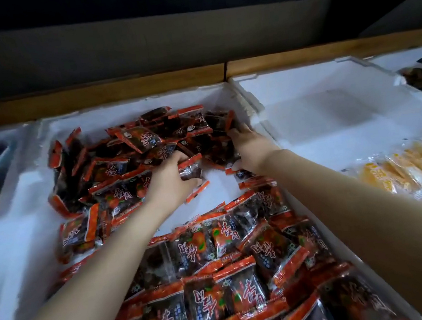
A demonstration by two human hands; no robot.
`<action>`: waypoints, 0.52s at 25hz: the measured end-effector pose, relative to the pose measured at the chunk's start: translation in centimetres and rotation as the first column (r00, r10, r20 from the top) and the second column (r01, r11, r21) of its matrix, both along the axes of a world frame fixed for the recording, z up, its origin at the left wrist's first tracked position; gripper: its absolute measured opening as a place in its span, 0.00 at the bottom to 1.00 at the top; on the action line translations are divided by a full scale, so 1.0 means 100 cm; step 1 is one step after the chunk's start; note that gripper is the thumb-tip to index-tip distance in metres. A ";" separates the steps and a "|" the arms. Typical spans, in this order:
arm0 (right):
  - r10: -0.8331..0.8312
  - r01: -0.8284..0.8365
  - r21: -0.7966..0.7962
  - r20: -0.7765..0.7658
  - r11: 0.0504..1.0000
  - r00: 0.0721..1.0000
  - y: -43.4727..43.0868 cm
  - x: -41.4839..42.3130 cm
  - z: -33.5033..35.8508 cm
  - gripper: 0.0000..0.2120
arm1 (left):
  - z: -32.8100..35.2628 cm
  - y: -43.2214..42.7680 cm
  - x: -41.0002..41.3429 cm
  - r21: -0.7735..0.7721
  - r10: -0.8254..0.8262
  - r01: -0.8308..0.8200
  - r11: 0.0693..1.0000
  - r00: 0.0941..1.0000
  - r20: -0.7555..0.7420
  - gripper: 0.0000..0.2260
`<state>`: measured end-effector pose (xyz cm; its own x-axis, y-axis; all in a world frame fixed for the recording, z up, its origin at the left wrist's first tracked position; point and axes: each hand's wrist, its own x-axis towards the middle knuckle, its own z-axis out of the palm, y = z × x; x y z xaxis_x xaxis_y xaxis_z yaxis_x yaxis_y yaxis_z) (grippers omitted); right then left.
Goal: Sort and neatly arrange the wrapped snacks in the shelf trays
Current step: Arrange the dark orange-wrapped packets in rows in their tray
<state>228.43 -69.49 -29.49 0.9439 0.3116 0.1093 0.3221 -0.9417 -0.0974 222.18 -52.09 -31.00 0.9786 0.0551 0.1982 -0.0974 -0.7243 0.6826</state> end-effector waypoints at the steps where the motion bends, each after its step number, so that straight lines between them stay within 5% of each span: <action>1: -0.005 0.004 0.016 0.036 1.000 0.999 0.001 -0.002 0.000 0.33 | -0.001 0.001 -0.001 -0.005 0.008 -0.007 1.000 1.000 0.019 0.13; 5: 0.013 -0.028 0.100 0.144 0.995 0.989 -0.003 -0.021 0.007 0.27 | 0.003 -0.004 -0.012 -0.105 0.039 -0.030 0.994 0.995 0.089 0.14; 8: -0.042 -0.013 0.321 0.164 0.947 0.986 -0.009 -0.047 0.025 0.24 | 0.016 -0.007 -0.031 -0.304 0.042 -0.020 0.953 0.997 0.065 0.13; 13: -0.022 -0.170 0.620 0.289 0.766 0.957 -0.012 -0.121 0.060 0.15 | 0.038 -0.017 -0.090 -0.777 -0.070 -0.067 0.626 0.987 -0.142 0.05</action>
<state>216.35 -70.67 -23.52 0.8245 0.1481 0.5461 0.4914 -0.6658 -0.5615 213.16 -53.80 -27.16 0.9910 0.1201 -0.0600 0.0501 0.0837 0.9952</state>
